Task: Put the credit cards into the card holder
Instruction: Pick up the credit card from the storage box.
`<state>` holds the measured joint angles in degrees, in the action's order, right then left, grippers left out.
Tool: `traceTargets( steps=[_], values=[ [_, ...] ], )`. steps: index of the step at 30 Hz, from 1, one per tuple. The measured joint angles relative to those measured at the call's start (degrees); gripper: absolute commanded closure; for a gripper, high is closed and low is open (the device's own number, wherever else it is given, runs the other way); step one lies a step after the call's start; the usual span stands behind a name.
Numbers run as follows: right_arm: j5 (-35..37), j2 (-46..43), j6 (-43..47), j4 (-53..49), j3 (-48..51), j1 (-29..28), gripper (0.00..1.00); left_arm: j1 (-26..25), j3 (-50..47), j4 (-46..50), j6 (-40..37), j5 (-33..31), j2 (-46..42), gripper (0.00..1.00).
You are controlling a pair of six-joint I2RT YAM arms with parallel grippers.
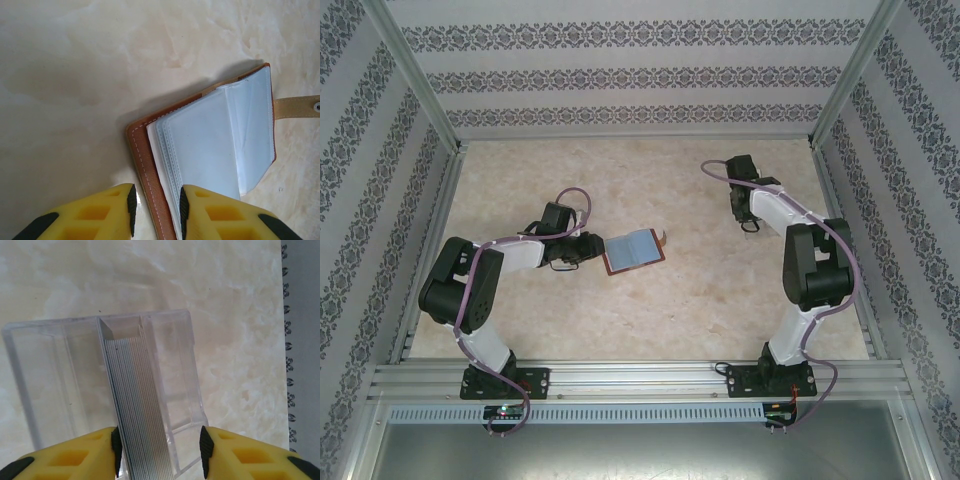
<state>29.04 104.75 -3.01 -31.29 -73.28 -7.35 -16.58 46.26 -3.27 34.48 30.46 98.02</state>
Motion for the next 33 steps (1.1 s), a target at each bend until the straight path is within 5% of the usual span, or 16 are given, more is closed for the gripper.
traceTargets(
  steps=[20,28,33],
  values=[
    [0.8,-3.8,0.0,0.9,0.9,0.5,0.53,0.0,0.0,0.0,-0.4,0.0,0.0,0.68],
    [0.7,-4.2,0.1,1.1,1.1,0.5,0.65,0.0,0.0,0.0,-0.4,0.0,0.0,0.68],
    [0.0,-4.1,0.2,1.1,1.1,0.5,0.84,0.0,0.0,0.0,-0.4,0.0,0.0,0.68]
  ],
)
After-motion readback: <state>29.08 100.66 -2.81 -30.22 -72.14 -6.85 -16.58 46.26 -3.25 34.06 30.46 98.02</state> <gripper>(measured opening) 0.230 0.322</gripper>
